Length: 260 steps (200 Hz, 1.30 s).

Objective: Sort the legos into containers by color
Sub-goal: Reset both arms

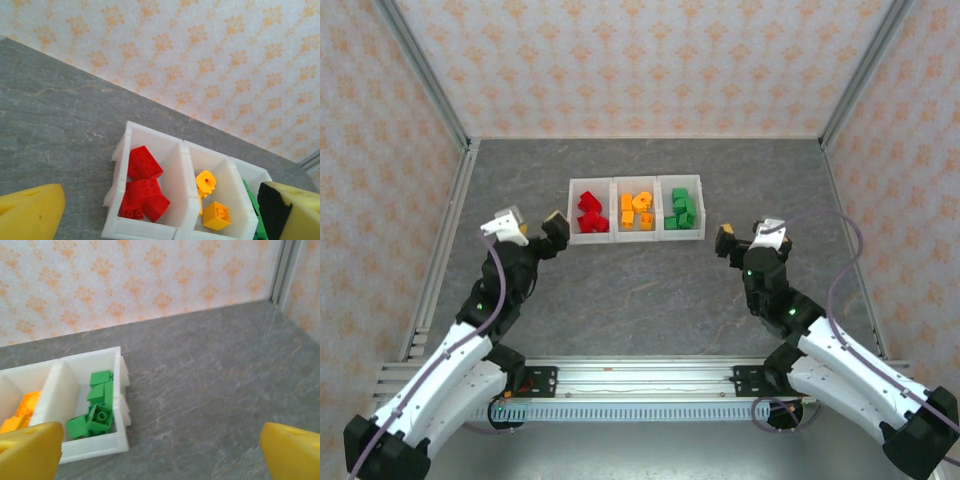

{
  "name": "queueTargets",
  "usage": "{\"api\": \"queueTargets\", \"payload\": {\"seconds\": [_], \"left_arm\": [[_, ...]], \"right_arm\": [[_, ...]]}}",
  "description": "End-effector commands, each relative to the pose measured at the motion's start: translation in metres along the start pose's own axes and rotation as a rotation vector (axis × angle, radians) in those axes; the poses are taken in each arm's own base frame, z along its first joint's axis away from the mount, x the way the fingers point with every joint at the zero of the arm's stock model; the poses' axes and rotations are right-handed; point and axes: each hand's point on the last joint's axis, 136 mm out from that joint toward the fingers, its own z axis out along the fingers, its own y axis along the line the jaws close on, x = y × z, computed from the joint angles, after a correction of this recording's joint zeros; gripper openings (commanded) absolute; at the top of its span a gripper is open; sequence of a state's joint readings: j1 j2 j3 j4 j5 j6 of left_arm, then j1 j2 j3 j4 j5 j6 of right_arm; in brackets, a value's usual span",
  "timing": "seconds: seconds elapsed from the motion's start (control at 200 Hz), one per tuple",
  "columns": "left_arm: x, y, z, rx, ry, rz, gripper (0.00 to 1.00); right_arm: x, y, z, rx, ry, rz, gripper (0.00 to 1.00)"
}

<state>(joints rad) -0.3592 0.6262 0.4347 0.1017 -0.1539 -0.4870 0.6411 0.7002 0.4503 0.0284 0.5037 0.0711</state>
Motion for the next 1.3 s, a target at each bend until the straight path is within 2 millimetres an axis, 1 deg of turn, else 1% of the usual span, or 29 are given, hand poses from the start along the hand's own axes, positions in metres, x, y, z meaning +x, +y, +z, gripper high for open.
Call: {"api": "queueTargets", "payload": {"seconds": [0.0,0.1,0.185,0.23,0.27,0.345,0.38,0.451,0.466,0.476,0.506,0.571,0.651,0.721,0.791,0.856,0.896,0.911,0.936,0.971,0.986,1.021,1.041,1.056,1.076,1.151,1.206,1.266,1.296], "left_arm": [[-0.021,0.004,-0.011,0.023,-0.149,-0.016,0.99],[-0.012,0.016,-0.015,0.008,-0.174,-0.009,1.0],[-0.005,0.03,-0.014,-0.053,-0.184,0.001,0.99],[-0.002,0.037,-0.012,-0.095,-0.175,0.02,0.99],[0.001,0.039,-0.009,-0.112,-0.156,0.044,0.99],[0.007,0.04,-0.002,-0.133,-0.119,0.089,0.99],[0.009,0.039,0.0,-0.134,-0.105,0.11,0.99],[0.01,0.04,0.002,-0.143,-0.098,0.141,0.99],[0.01,0.04,0.002,-0.145,-0.101,0.145,1.0],[0.009,0.04,0.002,-0.144,-0.104,0.147,0.99],[0.008,0.04,0.002,-0.147,-0.114,0.155,0.99],[0.004,0.042,-0.001,-0.149,-0.147,0.162,0.99],[0.0,0.044,-0.006,-0.143,-0.195,0.166,0.99],[-0.001,0.046,-0.009,-0.137,-0.226,0.168,0.99],[-0.001,0.047,-0.01,-0.133,-0.238,0.185,1.0],[0.0,0.048,-0.01,-0.14,-0.241,0.204,1.0],[0.0,0.049,-0.01,-0.147,-0.246,0.208,1.0],[0.0,0.049,-0.009,-0.148,-0.247,0.213,0.99],[0.0,0.05,-0.009,-0.151,-0.248,0.217,0.99],[-0.001,0.049,-0.009,-0.149,-0.251,0.226,0.99],[-0.001,0.049,-0.008,-0.151,-0.252,0.23,0.99],[-0.002,0.049,-0.008,-0.153,-0.26,0.235,1.0],[-0.002,0.049,-0.008,-0.156,-0.263,0.241,0.99],[-0.003,0.05,-0.008,-0.158,-0.267,0.246,0.99],[-0.004,0.049,-0.008,-0.159,-0.272,0.25,0.99],[-0.006,0.05,-0.007,-0.17,-0.293,0.271,0.99],[-0.007,0.053,-0.006,-0.191,-0.307,0.286,0.99],[-0.007,0.058,-0.005,-0.22,-0.319,0.316,0.99],[-0.006,0.061,-0.005,-0.236,-0.326,0.335,0.99]], "right_arm": [[-0.032,-0.012,0.008,0.061,-0.158,-0.042,1.0],[-0.025,-0.031,0.03,0.114,-0.146,0.027,1.0],[-0.01,-0.027,0.047,0.06,-0.125,0.015,1.0],[0.0,-0.028,0.054,0.063,-0.11,0.005,1.0],[0.011,-0.032,0.061,0.079,-0.093,-0.006,1.0],[0.029,-0.04,0.07,0.093,-0.085,-0.005,1.0],[0.038,-0.038,0.073,0.073,-0.076,-0.034,1.0],[0.053,-0.035,0.072,0.036,-0.091,-0.047,1.0],[0.053,-0.035,0.071,0.029,-0.103,-0.045,1.0],[0.058,-0.035,0.071,0.027,-0.095,-0.05,1.0],[0.056,-0.036,0.072,0.036,-0.116,-0.047,1.0],[0.058,-0.034,0.076,0.018,-0.098,-0.053,1.0],[0.049,-0.037,0.076,0.026,-0.157,-0.034,1.0],[0.048,-0.039,0.086,0.055,-0.141,-0.036,1.0],[0.052,-0.039,0.095,0.055,-0.107,-0.074,1.0],[0.048,-0.042,0.092,0.068,-0.151,-0.124,1.0],[0.049,-0.049,0.09,0.081,-0.18,-0.114,1.0],[0.046,-0.054,0.089,0.094,-0.205,-0.092,1.0],[0.043,-0.068,0.088,0.147,-0.232,-0.042,1.0],[0.044,-0.09,0.087,0.236,-0.237,0.039,1.0],[0.045,-0.096,0.087,0.232,-0.234,0.066,1.0],[0.055,-0.103,0.092,0.174,-0.192,0.113,1.0],[0.052,-0.104,0.093,0.146,-0.219,0.136,1.0],[0.049,-0.111,0.094,0.162,-0.243,0.156,1.0],[0.048,-0.114,0.095,0.176,-0.254,0.162,1.0],[0.061,-0.109,0.113,0.17,-0.12,0.134,1.0],[0.055,-0.105,0.108,0.156,-0.181,0.117,1.0],[0.059,-0.105,0.115,0.171,-0.127,0.111,1.0],[0.058,-0.104,0.114,0.169,-0.136,0.108,1.0]]}}
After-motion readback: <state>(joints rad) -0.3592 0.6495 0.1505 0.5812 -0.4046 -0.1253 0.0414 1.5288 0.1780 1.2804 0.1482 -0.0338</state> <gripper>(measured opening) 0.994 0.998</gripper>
